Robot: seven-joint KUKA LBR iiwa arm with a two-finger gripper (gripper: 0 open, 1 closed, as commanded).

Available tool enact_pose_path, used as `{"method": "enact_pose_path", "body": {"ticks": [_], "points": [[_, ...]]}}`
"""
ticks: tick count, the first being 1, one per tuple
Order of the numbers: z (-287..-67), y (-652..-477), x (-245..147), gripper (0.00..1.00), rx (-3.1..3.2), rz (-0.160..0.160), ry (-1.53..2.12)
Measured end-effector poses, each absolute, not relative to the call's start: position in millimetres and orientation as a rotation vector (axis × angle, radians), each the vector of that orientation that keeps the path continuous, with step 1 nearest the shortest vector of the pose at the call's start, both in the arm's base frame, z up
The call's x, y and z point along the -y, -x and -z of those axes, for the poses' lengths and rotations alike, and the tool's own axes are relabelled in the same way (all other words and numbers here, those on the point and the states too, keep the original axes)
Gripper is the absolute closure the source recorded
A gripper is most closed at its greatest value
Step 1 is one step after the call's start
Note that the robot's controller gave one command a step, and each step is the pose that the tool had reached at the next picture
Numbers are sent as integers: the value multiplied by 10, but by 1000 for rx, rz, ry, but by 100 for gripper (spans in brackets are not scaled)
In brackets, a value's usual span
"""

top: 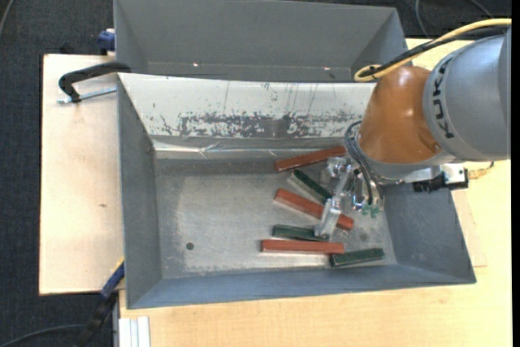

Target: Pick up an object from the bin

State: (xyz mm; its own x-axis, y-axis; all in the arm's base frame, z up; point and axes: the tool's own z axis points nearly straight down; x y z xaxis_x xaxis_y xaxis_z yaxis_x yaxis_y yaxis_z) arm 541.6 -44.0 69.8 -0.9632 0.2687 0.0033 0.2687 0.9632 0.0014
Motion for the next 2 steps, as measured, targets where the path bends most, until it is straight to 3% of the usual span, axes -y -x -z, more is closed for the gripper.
{"method": "enact_pose_path", "body": {"ticks": [1, 2], "points": [[-714, -5431, 441, 100, 3114, 2, 424], [-2292, -5563, 421, 100, 3115, 4, 507]]}}
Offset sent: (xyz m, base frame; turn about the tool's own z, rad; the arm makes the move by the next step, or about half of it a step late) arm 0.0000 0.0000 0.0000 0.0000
